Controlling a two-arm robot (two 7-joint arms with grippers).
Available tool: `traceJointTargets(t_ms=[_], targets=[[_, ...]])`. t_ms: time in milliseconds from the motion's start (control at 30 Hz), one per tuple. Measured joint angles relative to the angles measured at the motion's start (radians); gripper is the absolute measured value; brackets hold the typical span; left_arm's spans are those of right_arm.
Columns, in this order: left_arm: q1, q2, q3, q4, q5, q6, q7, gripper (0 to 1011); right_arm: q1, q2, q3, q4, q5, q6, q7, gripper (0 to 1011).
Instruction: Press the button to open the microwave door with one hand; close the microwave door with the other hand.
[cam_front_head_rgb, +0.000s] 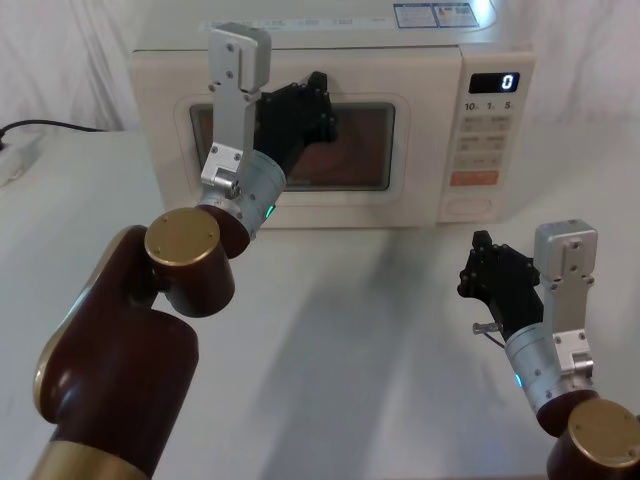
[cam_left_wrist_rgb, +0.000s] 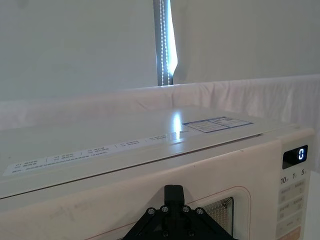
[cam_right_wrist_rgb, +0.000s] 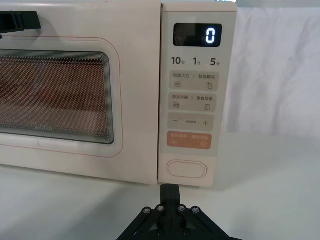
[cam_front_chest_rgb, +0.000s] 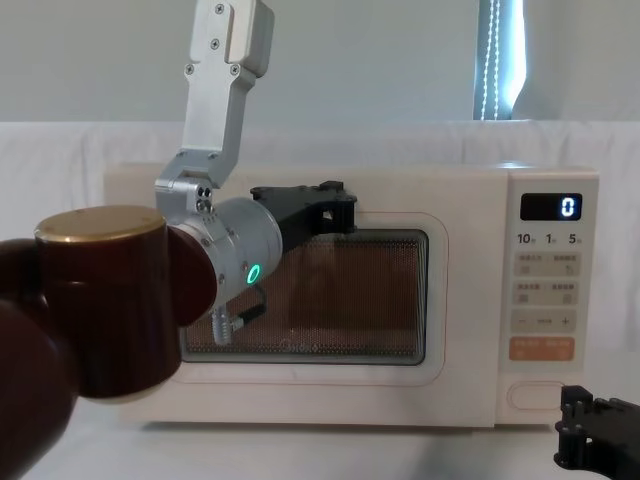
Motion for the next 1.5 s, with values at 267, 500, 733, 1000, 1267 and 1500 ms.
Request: traceJointTargets(t_ms=[267, 500, 733, 1000, 1267, 1500], targets=[[-0.002, -0.004, -0.001, 0.004, 0.001, -0.001, -0.002, 0, 0.0, 0.0, 0.0, 0.0, 0.0, 0.0, 0.0, 0], [-0.004, -0.006, -0.002, 0.009, 0.002, -0.003, -0.002, 0, 0.0, 0.0, 0.0, 0.0, 0.0, 0.0, 0.0, 0], [-0.005, -0.007, -0.003, 0.009, 0.002, -0.003, -0.004, 0, 0.0, 0.0, 0.0, 0.0, 0.0, 0.0, 0.0, 0], [0.022, -0.003, -0.001, -0.036, -0.001, -0.003, -0.01, 0, 0.0, 0.0, 0.0, 0.0, 0.0, 0.0, 0.0, 0], [0.101, 0.016, 0.0, -0.144, -0.005, 0.011, -0.004, 0, 0.0, 0.0, 0.0, 0.0, 0.0, 0.0, 0.0, 0], [0.197, 0.046, -0.02, -0.243, -0.01, 0.024, 0.015, 0, 0.0, 0.0, 0.0, 0.0, 0.0, 0.0, 0.0, 0]])
